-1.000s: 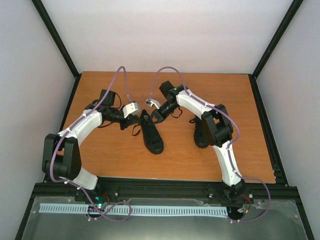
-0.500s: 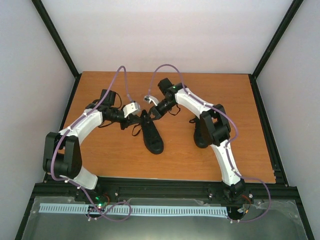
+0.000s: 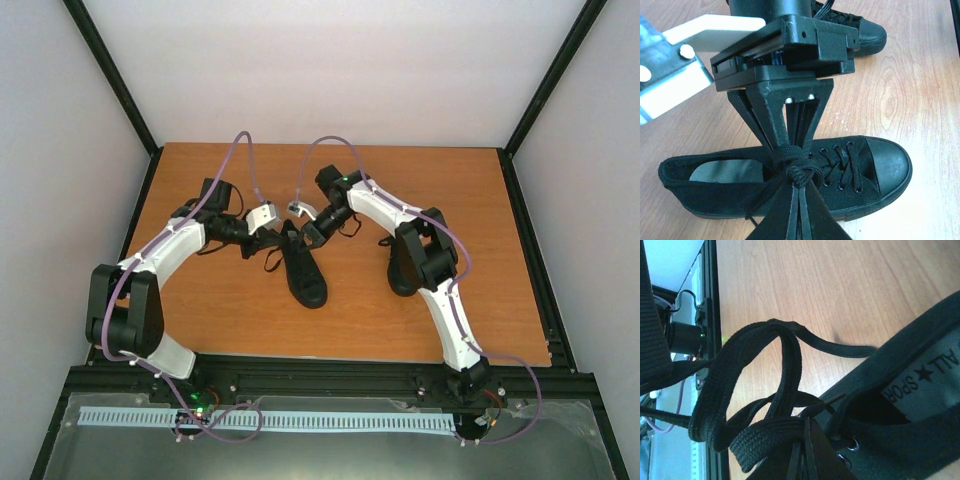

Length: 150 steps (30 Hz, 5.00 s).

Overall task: Tie the shoes
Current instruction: Cross the shoelace with the shoelace, then tie the shoelace on the shoe.

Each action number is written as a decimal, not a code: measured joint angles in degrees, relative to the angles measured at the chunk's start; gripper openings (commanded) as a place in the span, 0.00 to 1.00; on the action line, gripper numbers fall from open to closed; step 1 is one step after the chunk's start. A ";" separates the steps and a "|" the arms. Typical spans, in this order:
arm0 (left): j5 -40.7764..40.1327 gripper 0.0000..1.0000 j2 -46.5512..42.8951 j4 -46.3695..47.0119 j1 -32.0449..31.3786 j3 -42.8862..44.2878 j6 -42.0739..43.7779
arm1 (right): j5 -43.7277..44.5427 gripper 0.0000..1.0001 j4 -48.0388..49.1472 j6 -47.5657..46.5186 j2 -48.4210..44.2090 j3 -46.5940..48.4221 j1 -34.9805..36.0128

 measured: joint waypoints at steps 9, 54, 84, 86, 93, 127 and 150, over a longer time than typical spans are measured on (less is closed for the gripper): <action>-1.03 0.01 3.50 1.44 0.33 0.15 -0.68 | -0.87 0.03 0.17 -0.81 0.00 -0.28 1.44; -10.91 0.47 4.66 -8.90 5.09 7.19 21.55 | -1.33 0.03 -1.22 -3.06 3.72 -0.28 2.78; -19.10 0.30 4.50 14.49 -4.66 -9.97 35.39 | 1.75 0.03 9.09 17.53 -3.67 -6.23 1.97; -19.21 0.25 5.33 15.02 -4.72 -9.92 34.64 | 1.90 0.03 9.14 17.59 -3.67 -6.23 1.97; -18.84 0.09 6.71 14.80 -4.79 -8.76 31.71 | 2.12 0.03 9.11 17.64 -3.67 -6.23 1.95; -10.12 0.16 1.68 -3.32 -4.85 -2.19 28.59 | -0.28 0.03 3.54 10.64 -2.14 -6.23 2.08; -10.19 0.01 0.92 -5.33 -4.85 0.37 20.28 | -9.27 0.03 -3.17 -0.37 -1.84 -5.20 3.34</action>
